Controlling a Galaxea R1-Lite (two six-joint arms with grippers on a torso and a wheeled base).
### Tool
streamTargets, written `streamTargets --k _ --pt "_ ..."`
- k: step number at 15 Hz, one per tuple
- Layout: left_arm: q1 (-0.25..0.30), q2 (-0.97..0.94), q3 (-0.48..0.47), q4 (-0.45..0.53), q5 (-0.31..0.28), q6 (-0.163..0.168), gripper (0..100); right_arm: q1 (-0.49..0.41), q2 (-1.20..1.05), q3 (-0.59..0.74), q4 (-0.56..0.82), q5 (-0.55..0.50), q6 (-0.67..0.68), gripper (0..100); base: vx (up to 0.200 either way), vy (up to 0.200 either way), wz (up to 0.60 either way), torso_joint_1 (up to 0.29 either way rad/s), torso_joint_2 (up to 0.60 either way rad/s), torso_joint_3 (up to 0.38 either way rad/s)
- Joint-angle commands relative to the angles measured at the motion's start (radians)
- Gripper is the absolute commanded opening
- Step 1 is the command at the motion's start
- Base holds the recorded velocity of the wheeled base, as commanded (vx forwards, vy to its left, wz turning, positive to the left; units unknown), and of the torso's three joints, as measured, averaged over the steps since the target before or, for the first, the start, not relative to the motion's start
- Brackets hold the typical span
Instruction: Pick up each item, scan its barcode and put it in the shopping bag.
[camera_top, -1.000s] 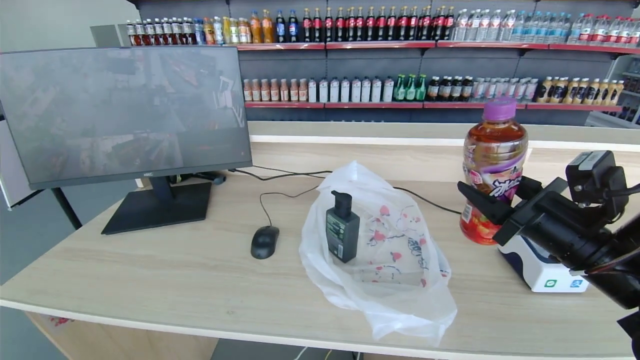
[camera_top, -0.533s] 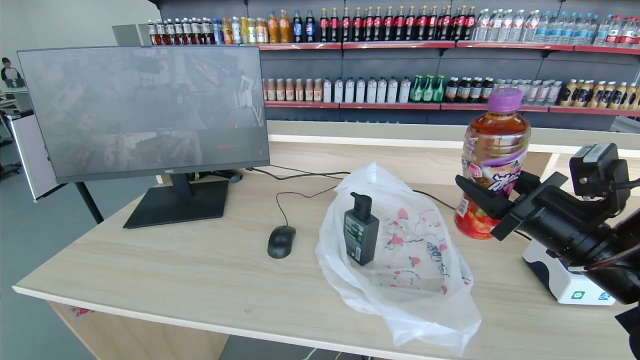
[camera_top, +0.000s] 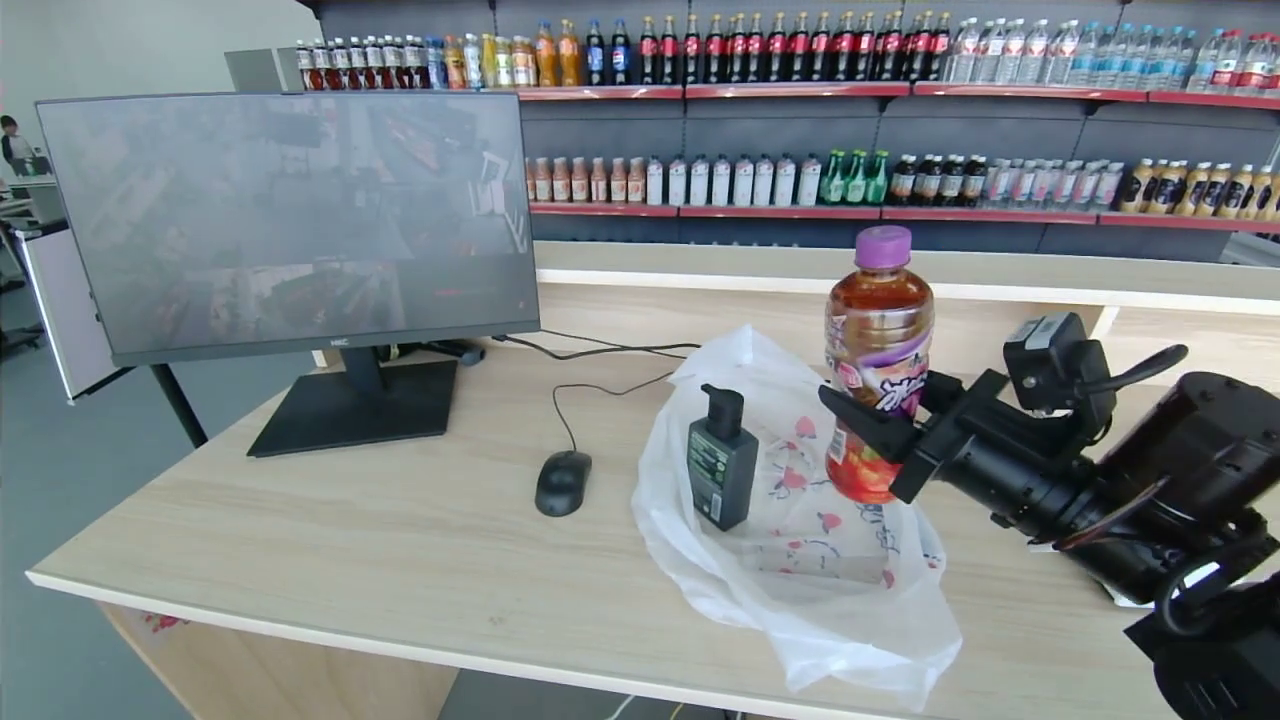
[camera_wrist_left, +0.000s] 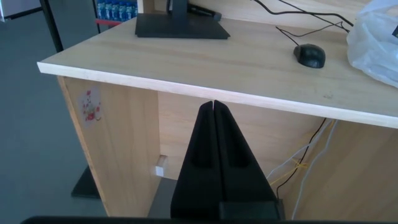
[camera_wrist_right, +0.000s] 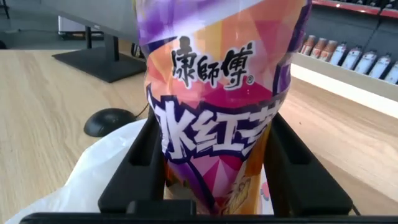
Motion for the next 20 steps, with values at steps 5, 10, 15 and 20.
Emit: streamTargets --k 5,10,15,20 --pt "0.0 0.0 0.0 0.0 0.0 0.0 0 0.021 0.134 -0.099 -0.003 -0.002 0.08 0 0.0 0.0 0.0 0.0 0.0 0.0" --pt "0.0 0.0 0.0 0.0 0.0 0.0 0 0.031 0.18 -0.136 -0.003 -0.002 0.175 0 0.0 0.0 0.0 0.0 0.0 0.0" --pt "0.0 0.0 0.0 0.0 0.0 0.0 0 0.005 0.243 -0.191 -0.003 -0.002 0.206 0 0.0 0.0 0.0 0.0 0.0 0.0" --pt "0.0 0.0 0.0 0.0 0.0 0.0 0 -0.025 0.275 -0.193 -0.003 0.0 0.206 0 0.0 0.0 0.0 0.0 0.0 0.0"
